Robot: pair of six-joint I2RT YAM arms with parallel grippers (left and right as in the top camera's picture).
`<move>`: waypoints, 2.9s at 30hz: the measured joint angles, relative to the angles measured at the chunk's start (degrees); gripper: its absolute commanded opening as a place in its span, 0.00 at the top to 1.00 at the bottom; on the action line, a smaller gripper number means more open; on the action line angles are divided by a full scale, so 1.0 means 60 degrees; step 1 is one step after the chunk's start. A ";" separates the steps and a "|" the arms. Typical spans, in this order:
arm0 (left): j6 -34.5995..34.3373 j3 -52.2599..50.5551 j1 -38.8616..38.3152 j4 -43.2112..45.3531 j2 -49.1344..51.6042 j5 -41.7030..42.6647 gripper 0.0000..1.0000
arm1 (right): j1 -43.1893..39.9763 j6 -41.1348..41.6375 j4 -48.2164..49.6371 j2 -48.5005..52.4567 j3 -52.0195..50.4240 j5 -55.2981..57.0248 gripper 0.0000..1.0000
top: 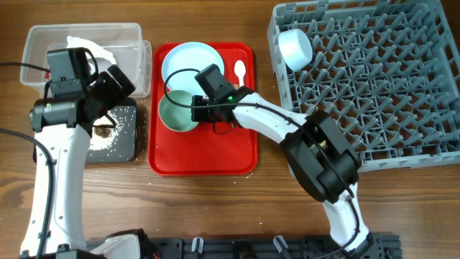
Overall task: Sort waste into correct bins and load items into the dishwasher rack
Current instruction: 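Place the green bowl in the dish rack with the right gripper, then move the right gripper back toward the white plate on the red tray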
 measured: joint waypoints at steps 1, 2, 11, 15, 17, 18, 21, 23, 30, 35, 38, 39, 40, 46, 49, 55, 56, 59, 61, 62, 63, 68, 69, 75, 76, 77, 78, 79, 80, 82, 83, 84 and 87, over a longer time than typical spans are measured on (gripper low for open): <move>0.0000 0.0000 0.0000 0.0000 0.0000 0.0000 0.00 | -0.0055 0.0000 -0.0033 -0.0007 0.0000 -0.0062 0.96; 0.0000 0.0000 0.0000 0.0000 0.0000 0.0004 0.00 | -0.0157 0.0000 -0.0120 -0.0044 0.0000 -0.0106 0.96; 0.0000 0.0000 0.0000 0.0004 0.0000 0.0000 0.00 | -0.2149 -0.1184 -0.2998 -0.3552 0.0004 0.1945 0.96; 0.0000 0.0000 0.0000 0.0004 0.0000 0.0004 0.00 | -0.2473 -0.1384 -0.4546 -0.5151 0.0109 0.5646 0.96; 0.0000 0.0000 0.0000 0.0004 0.0000 0.0004 0.00 | -0.2408 -0.1264 -0.5665 -0.5497 0.0157 0.8240 0.96; 0.0000 0.0000 0.0000 0.0000 0.0000 0.0000 0.00 | -0.2390 -0.1122 -0.6094 -0.5504 0.0153 0.9256 0.96; 0.0000 0.0000 0.0000 0.0000 0.0000 0.0000 0.00 | -0.2393 -0.0933 -0.6892 -0.5468 -0.0084 1.1591 0.96; 0.0000 0.0000 0.0000 0.0000 0.0000 0.0000 0.00 | -0.2393 -0.1031 -0.6881 -0.5464 -0.0175 1.2440 0.96; 0.0000 0.0000 0.0000 0.0000 0.0000 0.0004 0.00 | -0.2397 -0.4105 -0.5450 -0.4827 -0.0219 1.3886 0.96; 0.0000 0.0000 0.0000 0.0000 0.0000 0.0000 0.00 | -0.2397 -0.7096 -0.5155 -0.3898 -0.0233 1.4058 0.96; 0.0000 0.0000 0.0000 0.0000 0.0000 0.0000 0.00 | -0.2397 -0.8145 -0.5155 -0.3432 -0.0233 1.4101 0.96; 0.0000 0.0000 0.0000 0.0004 0.0000 0.0004 0.00 | -0.2397 -0.8306 -0.5155 -0.3315 -0.0233 1.4105 0.96; 0.0000 0.0000 0.0000 0.0000 0.0000 0.0004 0.00 | -0.2397 -0.8426 -0.5155 -0.3235 -0.0233 1.4105 0.96; 0.0000 0.0000 0.0000 0.0000 0.0000 0.0004 0.00 | -0.2397 -0.8706 -0.5147 -0.2794 -0.0233 1.4109 0.96; 0.0000 0.0000 0.0000 0.0004 0.0000 0.0000 0.00 | -0.2397 -0.8732 -0.5147 -0.2794 -0.0233 1.4105 0.96; 0.0000 0.0000 0.0000 0.0004 0.0000 0.0000 0.00 | -0.2397 -0.8805 -0.5104 -0.2787 -0.0233 1.4320 0.96; 0.0000 0.0000 0.0000 0.0004 0.0000 0.0000 0.00 | -0.2422 -0.8837 -0.4976 -0.2783 -0.0233 1.4462 0.96; 0.0000 0.0000 0.0000 0.0000 0.0000 0.0000 0.00 | -0.2619 -0.8914 -0.4750 -0.2758 -0.0233 1.4568 0.96; 0.0000 0.0000 0.0000 0.0000 0.0000 0.0000 0.00 | -0.2823 -0.9129 -0.4728 -0.2747 -0.0233 1.4294 0.96; 0.0000 0.0000 0.0000 0.0000 0.0000 0.0000 0.00 | -0.2892 -0.9165 -0.4714 -0.2736 -0.0233 1.4167 0.96; 0.0000 0.0000 0.0000 0.0000 0.0000 0.0000 0.00 | -0.2936 -0.9205 -0.4685 -0.2736 -0.0233 1.4076 0.96; 0.0000 0.0000 0.0000 0.0000 0.0000 0.0004 0.00 | -0.2823 -0.9271 -0.4564 -0.2736 -0.0229 1.3566 0.96; 0.0000 0.0000 0.0000 0.0000 0.0000 0.0000 0.00 | -0.2754 -0.9267 -0.4557 -0.2736 -0.0229 1.3438 0.96; 0.0000 0.0000 0.0000 0.0000 0.0000 0.0004 0.00 | -0.2495 -0.9388 -0.4809 -0.2732 -0.0233 1.3300 0.66; 0.0000 0.0000 0.0000 0.0004 0.0004 0.0000 0.00 | -0.2452 -0.9435 -0.4863 -0.2732 -0.0233 1.3180 0.66; 0.0000 0.0000 0.0000 0.0000 0.0000 0.0000 0.00 | -0.2397 -0.9457 -0.4914 -0.2732 -0.0233 1.3078 0.50; 0.0000 0.0000 0.0000 0.0000 0.0000 0.0000 0.00 | -0.2364 -0.9490 -0.4940 -0.2714 -0.0233 1.3052 0.41; 0.0000 0.0000 0.0000 0.0000 0.0000 0.0000 0.00 | -0.2335 -0.9544 -0.4940 -0.2714 -0.0233 1.2968 0.36; 0.0000 0.0000 0.0000 0.0004 0.0004 0.0000 0.00 | -0.2320 -0.9610 -0.4962 -0.2710 -0.0233 1.2845 0.33; 0.0000 0.0000 0.0000 0.0004 0.0004 0.0000 0.00 | -0.2295 -0.9748 -0.4958 -0.2692 -0.0237 1.2724 0.32; 0.0000 0.0000 0.0000 0.0000 0.0004 0.0004 0.00 | -0.2273 -0.9839 -0.4958 -0.2692 -0.0237 1.2677 0.32; 0.0000 0.0000 0.0000 0.0004 0.0000 0.0004 0.00 | -0.2244 -0.9916 -0.4954 -0.2692 -0.0237 1.2655 0.31; 0.0000 0.0000 0.0000 0.0004 0.0000 0.0000 0.00 | -0.2065 -1.0032 -0.4951 -0.2692 -0.0237 1.2615 0.32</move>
